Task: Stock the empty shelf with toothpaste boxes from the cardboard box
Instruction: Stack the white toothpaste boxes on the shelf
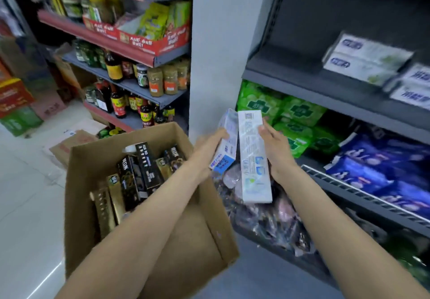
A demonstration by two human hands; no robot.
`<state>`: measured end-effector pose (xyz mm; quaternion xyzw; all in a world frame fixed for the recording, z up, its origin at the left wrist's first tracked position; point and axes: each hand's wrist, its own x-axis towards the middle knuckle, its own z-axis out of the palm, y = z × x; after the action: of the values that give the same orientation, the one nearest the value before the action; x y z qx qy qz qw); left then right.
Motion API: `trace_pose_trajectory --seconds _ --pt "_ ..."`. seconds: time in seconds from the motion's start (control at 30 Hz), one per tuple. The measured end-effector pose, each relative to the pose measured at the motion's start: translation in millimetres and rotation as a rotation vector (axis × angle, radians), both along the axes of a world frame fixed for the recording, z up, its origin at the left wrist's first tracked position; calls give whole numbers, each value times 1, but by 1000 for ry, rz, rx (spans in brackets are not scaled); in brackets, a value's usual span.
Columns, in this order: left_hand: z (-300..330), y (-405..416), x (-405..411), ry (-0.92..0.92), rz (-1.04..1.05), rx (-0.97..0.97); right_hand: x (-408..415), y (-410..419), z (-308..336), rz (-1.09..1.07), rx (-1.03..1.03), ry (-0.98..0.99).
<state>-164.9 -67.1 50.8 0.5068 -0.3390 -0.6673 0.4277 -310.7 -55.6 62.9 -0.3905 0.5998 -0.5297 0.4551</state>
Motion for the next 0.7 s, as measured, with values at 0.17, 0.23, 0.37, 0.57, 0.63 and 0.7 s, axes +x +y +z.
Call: trace_pose_trajectory --seconds 0.17,0.23,0.37,0.57,0.63,0.7 --pt "44 -13 -99 124 -151 -75 -103 -18 50 143 -38 -67" --pt "58 -22 -130 142 -150 -129 -137 -22 67 124 -67 -54" --pt "81 -45 -179 57 -74 -265 -202 -42 92 -6 -168 123" --pt "110 -95 -228 -25 -162 -388 -261 -90 125 -135 -160 505" --pt "114 -118 -241 -51 -151 -433 -276 -112 132 -144 -114 459" --pt "118 -143 -252 -43 -115 -447 -291 -137 136 -170 -77 369"
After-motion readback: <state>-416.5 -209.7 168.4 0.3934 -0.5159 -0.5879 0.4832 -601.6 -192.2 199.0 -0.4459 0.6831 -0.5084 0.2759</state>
